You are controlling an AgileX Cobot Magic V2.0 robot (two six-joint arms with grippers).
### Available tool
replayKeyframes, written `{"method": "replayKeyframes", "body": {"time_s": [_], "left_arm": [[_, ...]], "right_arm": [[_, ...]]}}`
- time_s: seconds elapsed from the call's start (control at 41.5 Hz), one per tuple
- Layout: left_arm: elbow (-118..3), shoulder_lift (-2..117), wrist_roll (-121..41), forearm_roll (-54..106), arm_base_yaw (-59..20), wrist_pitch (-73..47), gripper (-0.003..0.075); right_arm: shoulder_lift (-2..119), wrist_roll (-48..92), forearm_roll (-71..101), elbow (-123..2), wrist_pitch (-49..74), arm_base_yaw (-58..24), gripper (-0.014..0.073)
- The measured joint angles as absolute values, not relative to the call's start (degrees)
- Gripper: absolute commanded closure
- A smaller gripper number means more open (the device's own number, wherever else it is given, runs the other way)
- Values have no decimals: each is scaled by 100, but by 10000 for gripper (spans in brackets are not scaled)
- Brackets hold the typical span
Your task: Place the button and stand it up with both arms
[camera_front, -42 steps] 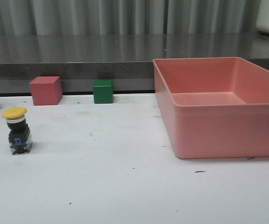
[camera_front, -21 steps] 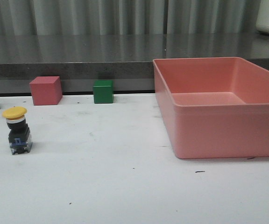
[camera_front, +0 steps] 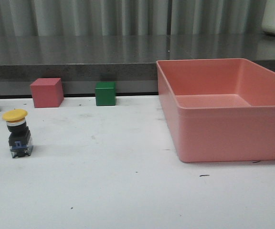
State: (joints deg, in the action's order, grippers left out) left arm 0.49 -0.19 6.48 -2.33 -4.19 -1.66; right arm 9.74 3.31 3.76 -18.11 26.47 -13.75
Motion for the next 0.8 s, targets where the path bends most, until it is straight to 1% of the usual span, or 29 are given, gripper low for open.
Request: {"method": "replayKeyframes", "body": {"time_s": [0.12, 0.289, 0.458, 0.795], "left_arm": [[49, -19, 648, -233, -419, -166, 740], [49, -19, 648, -233, -419, -166, 740], [49, -19, 648, -233, -419, -166, 740], [49, -19, 648, -233, -419, -166, 740]], "right_arm": [[402, 331, 376, -882, 1761, -870, 662], [-27, 331, 459, 18, 882, -494, 662], [-53, 331, 472, 159, 511, -385, 662], [-53, 331, 485, 159, 489, -385, 662]]}}
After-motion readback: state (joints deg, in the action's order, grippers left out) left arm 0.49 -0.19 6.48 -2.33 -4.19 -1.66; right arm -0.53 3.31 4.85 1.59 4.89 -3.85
